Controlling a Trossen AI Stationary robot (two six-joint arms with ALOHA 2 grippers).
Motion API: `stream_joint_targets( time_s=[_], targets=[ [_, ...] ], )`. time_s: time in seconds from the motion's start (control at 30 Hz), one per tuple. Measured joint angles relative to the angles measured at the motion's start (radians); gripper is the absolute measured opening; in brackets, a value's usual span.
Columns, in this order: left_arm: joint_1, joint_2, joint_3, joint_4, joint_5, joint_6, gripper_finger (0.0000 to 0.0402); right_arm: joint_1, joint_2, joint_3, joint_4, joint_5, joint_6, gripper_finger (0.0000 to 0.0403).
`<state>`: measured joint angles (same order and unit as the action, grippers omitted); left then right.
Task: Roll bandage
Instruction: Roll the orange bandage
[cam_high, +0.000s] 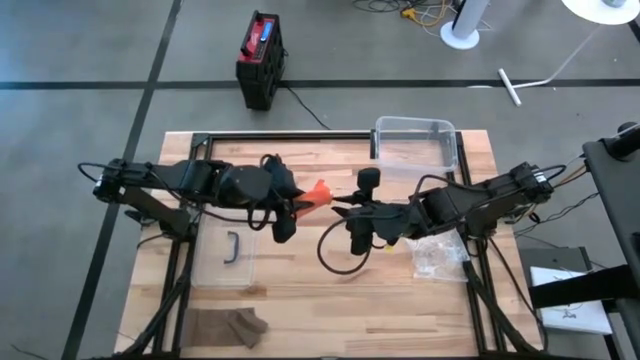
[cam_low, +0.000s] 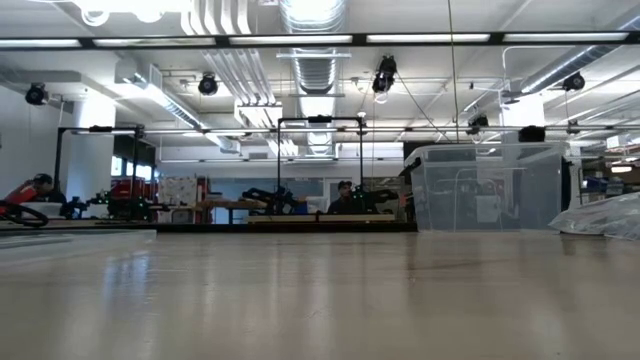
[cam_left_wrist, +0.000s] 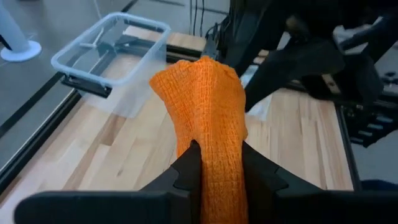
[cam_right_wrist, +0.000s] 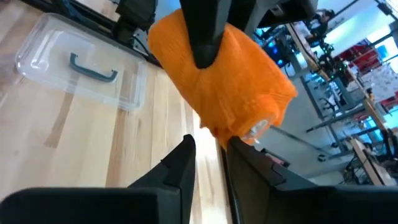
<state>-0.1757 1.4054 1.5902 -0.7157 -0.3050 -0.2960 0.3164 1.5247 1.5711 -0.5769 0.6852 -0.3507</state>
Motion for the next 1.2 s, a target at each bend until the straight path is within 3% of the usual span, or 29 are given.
stream_joint_targets(
  time_s=[0.47,0.63,0.97,1.2],
  targets=[
    [0.017,-0.002,0.002,0.138,0.043,0.025,0.0068,0.002,-0.019,0.041,0.007,0.009,-0.027,0.0035],
    [0.019,-0.001,0.002,0.138,0.043,0.025,0.0062,0.013,-0.039,0.048,-0.018,0.06,-0.04,0.0041],
    [0.021,-0.002,0.002,0.148,0.043,0.029,0.0068,0.018,-0.052,0.05,0.023,0.029,-0.061,0.0066],
    [0.021,-0.001,0.002,0.16,0.026,0.047,0.0067,0.017,-0.051,0.05,0.077,0.026,-0.074,0.0043]
  ],
)
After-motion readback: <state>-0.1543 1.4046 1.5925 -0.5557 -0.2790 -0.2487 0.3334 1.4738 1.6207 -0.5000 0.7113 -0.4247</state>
